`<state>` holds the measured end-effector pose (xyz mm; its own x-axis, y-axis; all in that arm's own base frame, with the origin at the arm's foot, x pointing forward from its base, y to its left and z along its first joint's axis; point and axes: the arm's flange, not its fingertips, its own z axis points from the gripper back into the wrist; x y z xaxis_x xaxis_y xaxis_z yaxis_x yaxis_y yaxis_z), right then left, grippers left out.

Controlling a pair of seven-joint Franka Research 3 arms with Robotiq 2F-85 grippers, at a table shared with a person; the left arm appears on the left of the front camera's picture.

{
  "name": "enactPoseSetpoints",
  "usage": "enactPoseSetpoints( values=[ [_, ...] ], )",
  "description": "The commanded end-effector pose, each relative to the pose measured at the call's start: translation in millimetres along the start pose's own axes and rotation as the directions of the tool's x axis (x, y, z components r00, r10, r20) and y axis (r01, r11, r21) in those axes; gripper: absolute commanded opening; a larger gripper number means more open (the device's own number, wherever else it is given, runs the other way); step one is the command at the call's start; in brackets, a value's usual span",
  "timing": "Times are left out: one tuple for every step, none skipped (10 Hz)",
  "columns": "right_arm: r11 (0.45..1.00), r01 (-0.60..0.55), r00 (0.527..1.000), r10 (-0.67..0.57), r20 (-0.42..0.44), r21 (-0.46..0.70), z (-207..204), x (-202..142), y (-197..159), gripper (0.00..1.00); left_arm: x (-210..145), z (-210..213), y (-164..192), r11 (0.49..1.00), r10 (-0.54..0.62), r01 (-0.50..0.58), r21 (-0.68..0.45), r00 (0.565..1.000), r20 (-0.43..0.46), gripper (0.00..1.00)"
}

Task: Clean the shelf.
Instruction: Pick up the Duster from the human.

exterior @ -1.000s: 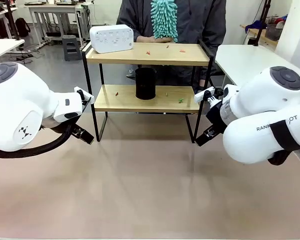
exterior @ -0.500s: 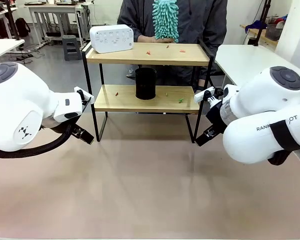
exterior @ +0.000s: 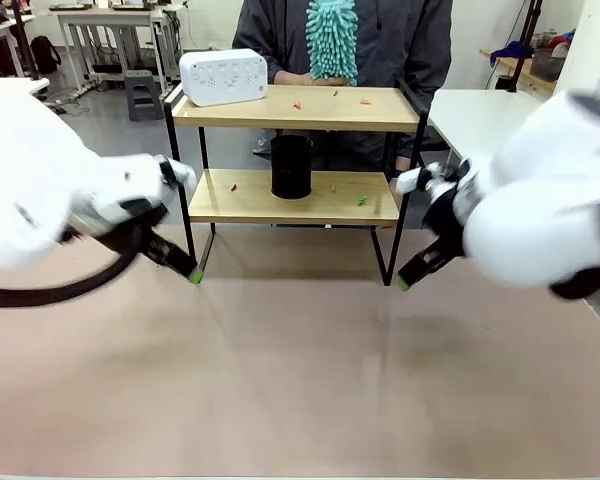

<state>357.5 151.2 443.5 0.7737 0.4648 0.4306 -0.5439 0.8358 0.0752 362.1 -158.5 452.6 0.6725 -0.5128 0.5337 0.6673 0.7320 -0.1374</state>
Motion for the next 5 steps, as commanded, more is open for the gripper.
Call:
enactPoseSetpoints(
  values=[
    [0.942, 0.275, 0.948, -0.298, 0.108, 0.191, 145, -33, -40, 1.00, -41, 133, 43, 0.975, 0.180, -0.158, -0.153, 0.974, 0.141, 1.00],
    [0.847, 0.392, 0.858, -0.477, 0.189, 0.358, 190, -66, -77, 1.00, -74, 175, 70, 0.930, 0.337, -0.282, -0.236, 0.910, 0.241, 1.00],
    [0.715, 0.474, 0.725, -0.648, 0.234, 0.513, 215, -104, -120, 1.00, -114, 204, 101, 0.848, 0.498, -0.386, -0.364, 0.815, 0.296, 1.00],
    [0.564, 0.522, 0.550, -0.796, 0.253, 0.640, 221, -144, -164, 1.00, -161, 218, 140, 0.750, 0.636, -0.444, -0.491, 0.688, 0.350, 1.00],
    [0.412, 0.561, 0.407, -0.893, 0.193, 0.718, 207, -178, -200, 1.00, -209, 217, 179, 0.629, 0.770, -0.471, -0.619, 0.488, 0.411, 1.00]
  ],
)
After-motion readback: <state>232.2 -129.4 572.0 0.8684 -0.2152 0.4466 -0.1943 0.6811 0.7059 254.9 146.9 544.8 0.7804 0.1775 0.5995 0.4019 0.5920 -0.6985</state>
